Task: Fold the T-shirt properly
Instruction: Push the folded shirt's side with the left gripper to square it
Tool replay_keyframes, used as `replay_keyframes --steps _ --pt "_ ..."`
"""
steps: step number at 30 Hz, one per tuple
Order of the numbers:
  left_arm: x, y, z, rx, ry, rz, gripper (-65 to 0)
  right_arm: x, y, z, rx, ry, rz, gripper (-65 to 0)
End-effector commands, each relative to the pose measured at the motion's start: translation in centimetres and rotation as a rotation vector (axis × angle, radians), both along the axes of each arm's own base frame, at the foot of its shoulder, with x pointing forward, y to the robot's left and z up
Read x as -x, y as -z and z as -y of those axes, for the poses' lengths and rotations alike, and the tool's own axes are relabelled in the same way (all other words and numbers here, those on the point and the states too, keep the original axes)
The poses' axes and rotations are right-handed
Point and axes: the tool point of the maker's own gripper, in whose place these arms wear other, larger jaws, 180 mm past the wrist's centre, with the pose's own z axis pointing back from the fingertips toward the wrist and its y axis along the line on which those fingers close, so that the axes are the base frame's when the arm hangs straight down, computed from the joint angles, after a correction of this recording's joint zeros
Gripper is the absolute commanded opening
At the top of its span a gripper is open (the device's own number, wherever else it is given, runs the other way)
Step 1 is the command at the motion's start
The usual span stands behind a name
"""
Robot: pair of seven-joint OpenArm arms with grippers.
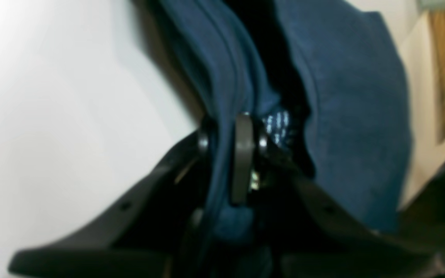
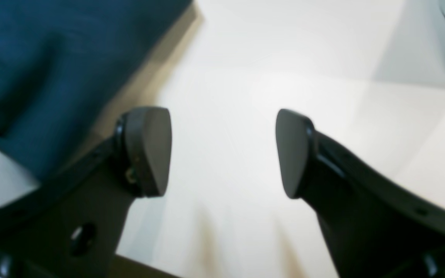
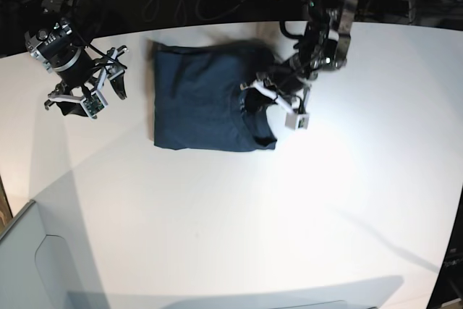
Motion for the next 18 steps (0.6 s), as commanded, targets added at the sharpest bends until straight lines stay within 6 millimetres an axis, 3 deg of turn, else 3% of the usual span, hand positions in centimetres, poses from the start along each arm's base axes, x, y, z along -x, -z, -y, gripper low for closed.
replay_keyframes --steps 1,7,13,18 --pt "-1.0 -0.1 -0.3 -0.052 0.036 0.006 -65.0 -0.6 -1.2 -0.2 -0.010 -0.016 0.046 -25.1" --pt "-4.9 -0.2 2.7 -0.286 0.414 0.079 -65.0 -0.5 -1.3 0.7 -0.001 0.010 0.050 -25.2" --pt "-5.1 -1.4 7.6 -0.468 0.871 0.237 -65.0 -0.2 -1.4 1.8 0.004 0.051 0.049 -25.2" --pt "-6.4 -1.7 10.7 -0.719 1.107 0.436 -65.0 -0.1 -1.4 2.3 -0.029 0.123 0.060 -25.2"
